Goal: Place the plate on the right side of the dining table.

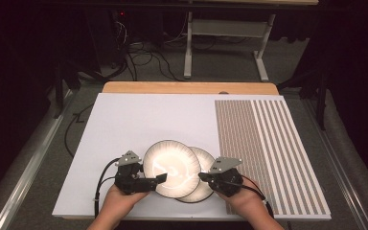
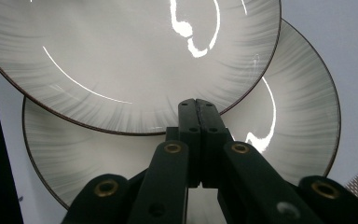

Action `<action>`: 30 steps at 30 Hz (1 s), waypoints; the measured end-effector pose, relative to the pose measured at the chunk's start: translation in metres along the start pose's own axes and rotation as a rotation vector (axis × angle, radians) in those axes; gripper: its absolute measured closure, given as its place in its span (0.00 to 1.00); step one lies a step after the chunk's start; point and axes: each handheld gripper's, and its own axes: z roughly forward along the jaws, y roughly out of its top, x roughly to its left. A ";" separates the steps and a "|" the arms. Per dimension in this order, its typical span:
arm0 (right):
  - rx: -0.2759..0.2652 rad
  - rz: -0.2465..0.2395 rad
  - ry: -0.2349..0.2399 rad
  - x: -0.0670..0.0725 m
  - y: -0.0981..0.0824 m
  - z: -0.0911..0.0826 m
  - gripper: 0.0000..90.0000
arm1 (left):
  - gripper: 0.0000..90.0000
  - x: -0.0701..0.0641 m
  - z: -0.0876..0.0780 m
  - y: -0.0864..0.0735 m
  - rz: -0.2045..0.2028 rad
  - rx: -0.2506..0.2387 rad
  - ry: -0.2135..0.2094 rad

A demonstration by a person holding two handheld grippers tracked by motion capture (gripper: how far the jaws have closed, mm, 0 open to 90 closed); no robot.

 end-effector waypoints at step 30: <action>-0.005 0.013 -0.012 -0.001 -0.003 -0.002 1.00 | 0.68 0.011 -0.003 0.008 -0.159 0.045 0.032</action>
